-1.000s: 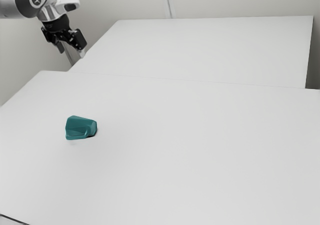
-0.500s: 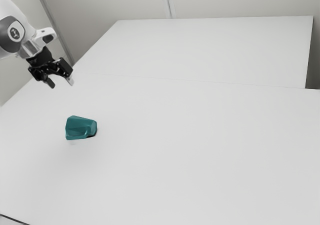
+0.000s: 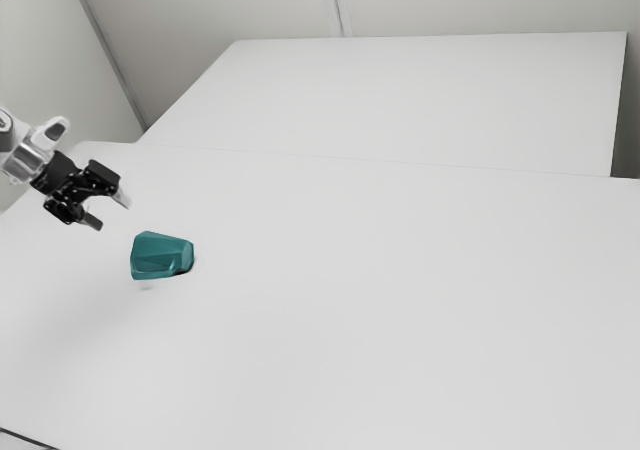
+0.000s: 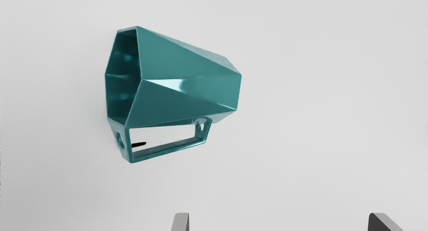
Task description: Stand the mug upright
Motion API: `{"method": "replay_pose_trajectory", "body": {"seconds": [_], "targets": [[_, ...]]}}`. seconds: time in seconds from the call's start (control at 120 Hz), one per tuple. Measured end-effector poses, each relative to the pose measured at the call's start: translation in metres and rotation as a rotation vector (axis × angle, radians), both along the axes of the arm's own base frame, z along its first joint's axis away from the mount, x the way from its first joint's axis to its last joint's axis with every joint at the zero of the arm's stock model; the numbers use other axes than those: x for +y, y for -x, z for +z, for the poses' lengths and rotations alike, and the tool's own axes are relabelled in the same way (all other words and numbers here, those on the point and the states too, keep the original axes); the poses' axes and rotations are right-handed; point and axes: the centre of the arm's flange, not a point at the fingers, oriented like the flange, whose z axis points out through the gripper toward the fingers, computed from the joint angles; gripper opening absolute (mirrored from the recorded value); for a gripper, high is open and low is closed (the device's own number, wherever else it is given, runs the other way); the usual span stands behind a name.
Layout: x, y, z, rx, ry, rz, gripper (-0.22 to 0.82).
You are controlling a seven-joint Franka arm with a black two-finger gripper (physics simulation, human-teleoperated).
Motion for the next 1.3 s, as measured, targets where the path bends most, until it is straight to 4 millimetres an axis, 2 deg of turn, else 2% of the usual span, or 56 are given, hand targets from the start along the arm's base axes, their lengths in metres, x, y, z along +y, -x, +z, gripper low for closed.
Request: {"method": "replay_pose_trajectory", "body": {"seconds": [0.1, 0.208, 0.3, 0.592, 0.717, 0.925, 1.025, 1.3], "targets": [[0.024, 0.01, -0.014, -0.032, 0.038, 0.019, 0.58], [0.049, 0.018, -0.046, -0.043, 0.09, 0.039, 0.58], [0.055, 0.017, -0.067, -0.074, 0.136, 0.022, 0.58], [0.073, 0.0, -0.101, -0.209, 0.215, -0.059, 0.58], [0.078, -0.011, -0.108, -0.258, 0.229, -0.112, 0.58], [0.078, -0.014, -0.13, -0.312, 0.271, -0.168, 0.57], [0.08, -0.019, -0.133, -0.338, 0.273, -0.2, 0.57], [0.072, -0.026, -0.148, -0.387, 0.3, -0.264, 0.57]]}}
